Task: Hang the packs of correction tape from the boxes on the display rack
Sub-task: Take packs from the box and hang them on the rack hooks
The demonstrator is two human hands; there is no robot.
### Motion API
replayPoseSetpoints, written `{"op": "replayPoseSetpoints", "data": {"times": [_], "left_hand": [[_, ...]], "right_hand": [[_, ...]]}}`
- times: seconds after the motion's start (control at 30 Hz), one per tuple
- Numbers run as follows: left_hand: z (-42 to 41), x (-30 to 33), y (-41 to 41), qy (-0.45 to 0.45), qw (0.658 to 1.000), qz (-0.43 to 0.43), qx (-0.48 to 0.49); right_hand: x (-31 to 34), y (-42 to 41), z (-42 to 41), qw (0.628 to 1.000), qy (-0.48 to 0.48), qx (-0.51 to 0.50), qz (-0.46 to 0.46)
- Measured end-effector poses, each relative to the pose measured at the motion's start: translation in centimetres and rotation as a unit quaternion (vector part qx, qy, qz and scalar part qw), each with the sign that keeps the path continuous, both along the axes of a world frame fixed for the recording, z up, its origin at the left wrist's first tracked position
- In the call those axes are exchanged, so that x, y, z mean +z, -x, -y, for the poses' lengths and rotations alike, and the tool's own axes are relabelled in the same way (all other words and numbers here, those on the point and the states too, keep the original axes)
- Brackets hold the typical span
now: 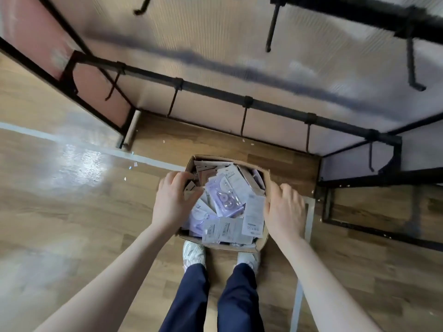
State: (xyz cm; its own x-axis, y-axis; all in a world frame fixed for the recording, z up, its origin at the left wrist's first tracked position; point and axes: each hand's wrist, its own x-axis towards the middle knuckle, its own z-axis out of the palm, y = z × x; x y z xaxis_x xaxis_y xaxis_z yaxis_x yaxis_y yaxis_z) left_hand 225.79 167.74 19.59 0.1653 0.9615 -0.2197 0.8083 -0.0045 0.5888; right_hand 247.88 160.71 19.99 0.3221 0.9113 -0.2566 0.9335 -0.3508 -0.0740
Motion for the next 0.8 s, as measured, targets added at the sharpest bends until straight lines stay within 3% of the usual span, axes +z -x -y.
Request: {"op": "replayPoseSetpoints", "data": {"times": [0.23,0.5,0.8], "left_hand": [[2.1,-11.8,-0.2,0.097,0.994,-0.044,-0.035],[2.2,-21.1,-2.4,0.172,0.978,-0.085,-0.083],[-0.8,-27.6,-4.7,0.153,0.977,-0.105,-0.103]], "right_hand": [[-11.5,-0.9,2.5,0.992,0.12,0.001,-0.028],[-19.4,-1.7,2.7,0.978,0.195,-0.025,-0.073],[-25.0,0.8,4.1,0.945,0.29,-0.116,-0.101]]}}
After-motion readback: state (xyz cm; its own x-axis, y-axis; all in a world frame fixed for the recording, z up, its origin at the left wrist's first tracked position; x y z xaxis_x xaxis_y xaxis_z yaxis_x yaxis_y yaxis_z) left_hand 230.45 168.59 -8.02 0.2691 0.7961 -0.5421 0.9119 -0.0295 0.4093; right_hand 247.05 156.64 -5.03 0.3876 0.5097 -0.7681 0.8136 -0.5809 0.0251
